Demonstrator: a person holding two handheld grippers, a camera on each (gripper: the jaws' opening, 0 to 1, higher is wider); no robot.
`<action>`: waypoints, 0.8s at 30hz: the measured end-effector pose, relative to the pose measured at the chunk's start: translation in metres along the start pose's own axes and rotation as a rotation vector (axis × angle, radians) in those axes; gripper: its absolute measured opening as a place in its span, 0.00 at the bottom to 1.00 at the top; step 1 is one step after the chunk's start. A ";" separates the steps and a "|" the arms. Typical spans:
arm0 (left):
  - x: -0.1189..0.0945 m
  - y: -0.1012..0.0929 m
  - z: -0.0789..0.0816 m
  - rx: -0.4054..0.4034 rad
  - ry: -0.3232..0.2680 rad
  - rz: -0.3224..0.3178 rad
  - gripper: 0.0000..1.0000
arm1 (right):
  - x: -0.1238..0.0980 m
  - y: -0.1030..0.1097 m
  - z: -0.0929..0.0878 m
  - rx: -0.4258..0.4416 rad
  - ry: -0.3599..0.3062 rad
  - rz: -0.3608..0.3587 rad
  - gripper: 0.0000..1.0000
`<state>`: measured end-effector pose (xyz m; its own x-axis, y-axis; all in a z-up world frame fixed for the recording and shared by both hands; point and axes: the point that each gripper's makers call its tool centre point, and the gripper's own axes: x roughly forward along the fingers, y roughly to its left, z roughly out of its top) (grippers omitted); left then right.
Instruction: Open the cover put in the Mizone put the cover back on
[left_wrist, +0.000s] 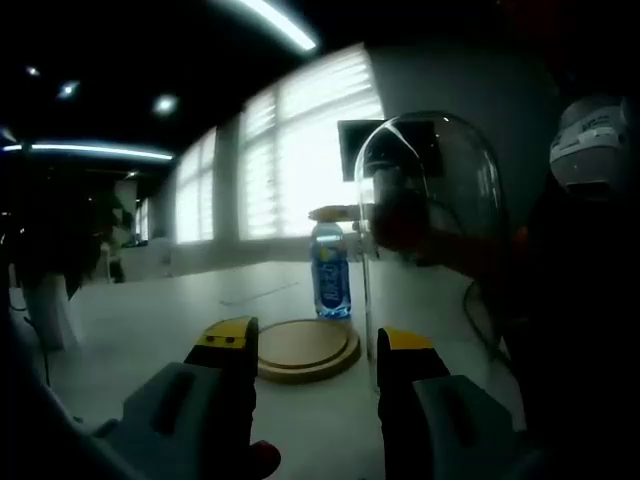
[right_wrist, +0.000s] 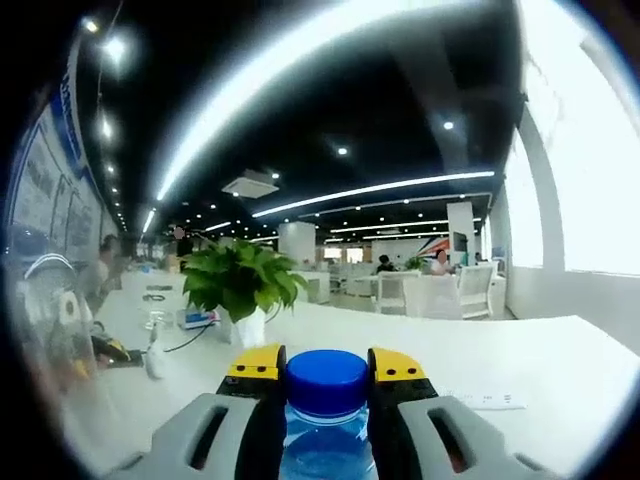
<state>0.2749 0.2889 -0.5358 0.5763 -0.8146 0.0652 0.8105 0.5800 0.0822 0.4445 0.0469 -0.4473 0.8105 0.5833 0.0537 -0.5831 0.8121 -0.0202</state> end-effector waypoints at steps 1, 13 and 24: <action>0.000 0.000 0.000 0.000 0.000 0.000 0.39 | 0.000 0.000 0.000 -0.007 -0.005 -0.010 0.24; 0.000 0.000 0.000 0.000 0.002 0.000 0.39 | 0.000 0.001 -0.001 -0.053 0.010 -0.044 0.24; 0.000 0.000 0.000 0.001 0.003 0.000 0.39 | -0.004 0.007 0.001 -0.036 -0.006 -0.011 0.23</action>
<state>0.2751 0.2893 -0.5361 0.5768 -0.8145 0.0618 0.8103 0.5801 0.0828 0.4374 0.0502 -0.4467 0.8162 0.5746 0.0600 -0.5720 0.8183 -0.0559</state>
